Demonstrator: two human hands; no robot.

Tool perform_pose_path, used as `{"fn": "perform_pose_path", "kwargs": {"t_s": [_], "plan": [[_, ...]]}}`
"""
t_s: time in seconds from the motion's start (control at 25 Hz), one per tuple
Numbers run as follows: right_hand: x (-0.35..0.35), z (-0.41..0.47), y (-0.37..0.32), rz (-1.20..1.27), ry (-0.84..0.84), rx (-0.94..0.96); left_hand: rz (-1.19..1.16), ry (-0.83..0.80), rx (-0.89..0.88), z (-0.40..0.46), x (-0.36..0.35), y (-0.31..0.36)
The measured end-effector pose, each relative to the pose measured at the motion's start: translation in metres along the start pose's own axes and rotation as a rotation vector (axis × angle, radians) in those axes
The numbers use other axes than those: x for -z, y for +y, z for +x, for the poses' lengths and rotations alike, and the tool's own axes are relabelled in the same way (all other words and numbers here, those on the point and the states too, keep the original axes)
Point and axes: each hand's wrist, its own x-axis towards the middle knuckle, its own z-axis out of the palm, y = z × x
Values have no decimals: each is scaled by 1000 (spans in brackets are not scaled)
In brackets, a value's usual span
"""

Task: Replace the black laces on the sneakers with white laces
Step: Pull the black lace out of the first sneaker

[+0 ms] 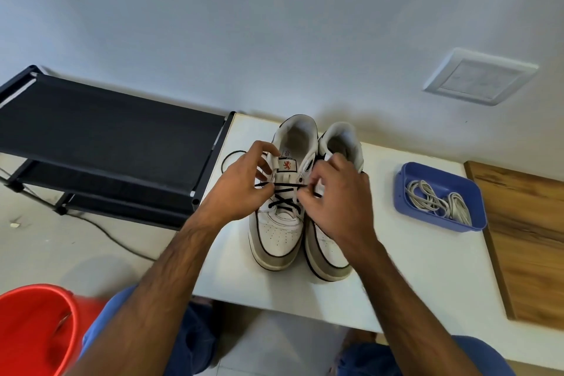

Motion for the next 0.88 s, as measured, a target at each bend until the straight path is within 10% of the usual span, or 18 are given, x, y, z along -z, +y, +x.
{"fn": "perform_pose_path", "kwargs": {"t_s": [0.44,0.88], "plan": [[-18,13,-22,-162,-167,147,17,-20,-26,-2,3,1],[20,-16,22,-22,79,-23,16,-22,-13,-2,3,2]]}}
